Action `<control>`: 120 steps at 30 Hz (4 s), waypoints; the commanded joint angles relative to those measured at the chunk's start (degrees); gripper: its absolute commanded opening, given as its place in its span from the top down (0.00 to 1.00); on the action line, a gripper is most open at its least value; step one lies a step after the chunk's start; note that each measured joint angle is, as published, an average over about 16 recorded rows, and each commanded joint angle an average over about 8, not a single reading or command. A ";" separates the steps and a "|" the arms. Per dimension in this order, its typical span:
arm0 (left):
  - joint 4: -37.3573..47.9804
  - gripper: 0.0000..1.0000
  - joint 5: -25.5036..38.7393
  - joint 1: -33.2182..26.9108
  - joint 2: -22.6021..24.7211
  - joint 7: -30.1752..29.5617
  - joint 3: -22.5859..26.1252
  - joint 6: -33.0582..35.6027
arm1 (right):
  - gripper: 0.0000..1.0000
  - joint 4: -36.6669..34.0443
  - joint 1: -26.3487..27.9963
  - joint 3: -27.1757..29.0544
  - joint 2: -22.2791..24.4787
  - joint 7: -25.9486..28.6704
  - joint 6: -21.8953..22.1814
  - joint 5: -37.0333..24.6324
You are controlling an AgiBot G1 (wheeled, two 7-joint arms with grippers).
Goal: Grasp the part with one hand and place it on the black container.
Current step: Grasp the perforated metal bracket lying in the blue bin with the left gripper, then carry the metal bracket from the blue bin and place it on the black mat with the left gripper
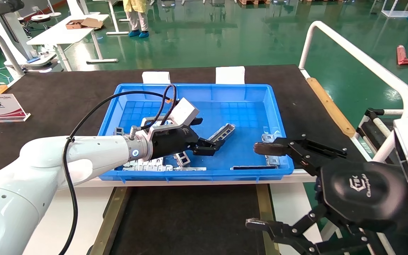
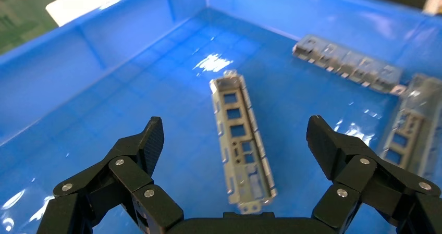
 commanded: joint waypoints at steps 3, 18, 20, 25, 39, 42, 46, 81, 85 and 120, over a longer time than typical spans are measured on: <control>0.87 0.00 -0.71 0.25 0.35 0.18 1.64 -2.05 | 0.00 0.00 0.00 0.00 0.00 0.00 0.00 0.00; -0.93 1.00 -6.07 1.21 0.36 -3.59 8.85 -6.62 | 1.00 0.00 0.00 0.00 0.00 0.00 0.00 0.00; -1.11 1.00 -6.87 1.23 0.34 -3.84 9.66 -6.92 | 1.00 0.00 0.00 0.00 0.00 0.00 0.00 0.00; -1.50 1.00 -8.82 1.29 0.32 -4.34 11.63 -7.38 | 1.00 0.00 0.00 0.00 0.00 0.00 0.00 0.00; -1.98 1.00 -13.97 1.74 0.24 -5.08 16.72 -8.66 | 1.00 0.00 0.00 0.00 0.00 0.00 0.00 0.00; -1.86 1.00 -14.96 1.78 0.21 -4.90 17.62 -8.94 | 1.00 0.00 0.00 0.00 0.00 0.00 0.00 0.00; -1.59 1.00 -16.21 1.84 0.17 -4.59 18.70 -9.26 | 1.00 0.00 0.00 -0.01 0.00 0.00 0.00 0.00; -3.01 1.00 -29.86 -2.20 -6.72 2.86 17.62 11.72 | 1.00 0.00 0.00 -0.01 0.00 0.00 0.00 0.01; -6.04 1.00 -30.83 -0.94 -9.68 2.55 17.23 15.24 | 1.00 0.00 0.00 -0.01 0.00 0.00 0.00 0.01; -58.91 1.00 -36.68 37.57 -34.83 -12.67 19.94 -12.16 | 1.00 0.00 0.00 -0.01 0.00 -0.01 0.00 0.01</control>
